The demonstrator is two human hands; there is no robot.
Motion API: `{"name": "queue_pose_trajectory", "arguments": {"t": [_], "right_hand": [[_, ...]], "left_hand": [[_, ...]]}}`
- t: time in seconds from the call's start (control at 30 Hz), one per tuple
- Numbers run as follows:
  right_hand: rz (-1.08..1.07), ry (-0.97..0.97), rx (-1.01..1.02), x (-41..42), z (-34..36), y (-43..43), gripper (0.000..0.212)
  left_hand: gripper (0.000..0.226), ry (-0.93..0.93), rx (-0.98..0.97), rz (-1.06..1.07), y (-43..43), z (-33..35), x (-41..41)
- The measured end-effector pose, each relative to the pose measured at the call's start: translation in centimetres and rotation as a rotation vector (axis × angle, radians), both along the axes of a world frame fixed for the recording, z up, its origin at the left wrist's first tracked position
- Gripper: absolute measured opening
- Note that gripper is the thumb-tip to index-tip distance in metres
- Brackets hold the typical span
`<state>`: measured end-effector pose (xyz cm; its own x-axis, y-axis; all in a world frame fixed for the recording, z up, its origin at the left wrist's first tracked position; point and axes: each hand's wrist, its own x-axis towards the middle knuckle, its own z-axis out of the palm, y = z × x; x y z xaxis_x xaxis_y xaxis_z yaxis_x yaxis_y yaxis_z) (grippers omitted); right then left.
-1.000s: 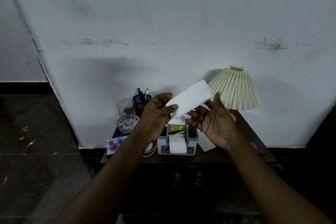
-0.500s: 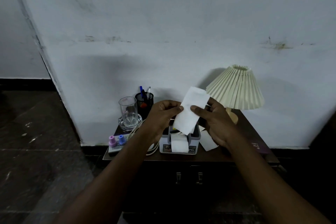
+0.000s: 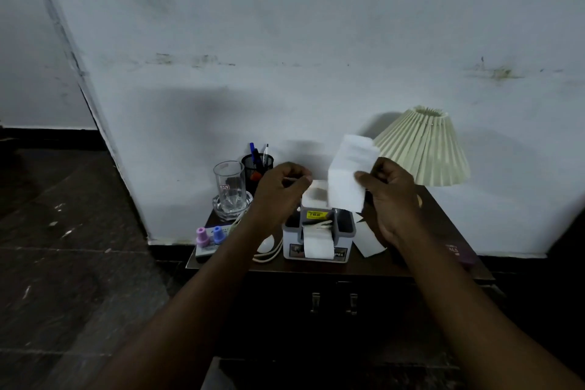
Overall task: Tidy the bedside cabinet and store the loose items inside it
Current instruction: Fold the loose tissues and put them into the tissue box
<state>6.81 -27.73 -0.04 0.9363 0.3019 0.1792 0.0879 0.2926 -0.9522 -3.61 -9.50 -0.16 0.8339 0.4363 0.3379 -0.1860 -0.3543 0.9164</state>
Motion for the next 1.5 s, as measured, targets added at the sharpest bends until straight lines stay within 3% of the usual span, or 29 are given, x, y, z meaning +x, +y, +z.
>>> {"name": "queue_pose_trajectory", "arguments": {"t": [0.1,0.2,0.33,0.57,0.77,0.87,0.97,1.03,1.1,1.2,1.27,1.33,1.37,1.43,1.5], "right_hand": [[-0.082,0.032,-0.001,1.0,-0.3,-0.8,0.016],[-0.102,0.078,-0.008,1.5,-0.7,-1.2,0.017],[-0.106,0.098,-0.014,1.7,-0.5,-1.3,0.016],[-0.08,0.055,-0.086,1.6,-0.6,-1.6,0.012],[-0.121,-0.012,-0.184,1.8,-0.5,-2.6,0.015],[-0.216,-0.223,-0.492,2.2,-0.2,-4.0,0.012],[-0.243,-0.416,-0.891,2.7,-0.8,-5.3,0.018],[-0.249,-0.425,-0.961,2.9,-1.6,-5.6,0.024],[-0.278,-0.421,-1.001,3.0,-2.3,-5.5,0.027],[-0.18,-0.35,-1.062,2.6,-3.3,-4.7,0.028],[-0.285,-0.526,-1.134,2.1,-3.0,-4.1,0.019],[-0.444,-0.729,-0.955,1.0,-1.7,-3.4,0.018],[-0.394,-0.681,-0.736,0.0,-0.7,-2.8,0.018],[-0.019,-0.3,-0.257,-1.9,1.3,-1.5,0.015],[0.23,-0.02,-0.101,-2.5,1.6,-0.6,0.019]], "left_hand": [[0.033,0.099,0.65,0.115,1.0,-2.3,-0.5],[0.044,0.315,0.986,0.053,0.9,-4.3,-1.1],[0.051,0.385,1.065,0.074,0.4,-5.5,-0.6],[0.025,0.379,1.039,0.133,-0.9,-5.0,0.5],[0.021,0.404,0.827,0.102,-1.2,-3.7,0.8],[0.021,0.345,0.595,0.134,-0.5,-2.8,0.7],[0.013,0.194,0.159,0.146,0.6,-1.7,0.9],[0.007,0.078,-0.3,0.113,0.7,-0.6,0.9],[0.007,0.089,-0.62,0.111,0.7,0.4,0.8],[0.007,0.237,-0.815,0.082,0.3,1.8,0.3],[0.007,0.297,-0.943,-0.001,-0.1,2.2,0.0],[0.011,0.324,-1.013,-0.076,-0.4,2.4,-0.2],[0.012,0.336,-1.016,-0.103,-0.6,2.4,-0.2],[0.01,0.351,-1.012,-0.151,-0.9,2.4,-0.1],[0.011,0.355,-1.039,-0.207,-1.2,2.4,0.0]]}}
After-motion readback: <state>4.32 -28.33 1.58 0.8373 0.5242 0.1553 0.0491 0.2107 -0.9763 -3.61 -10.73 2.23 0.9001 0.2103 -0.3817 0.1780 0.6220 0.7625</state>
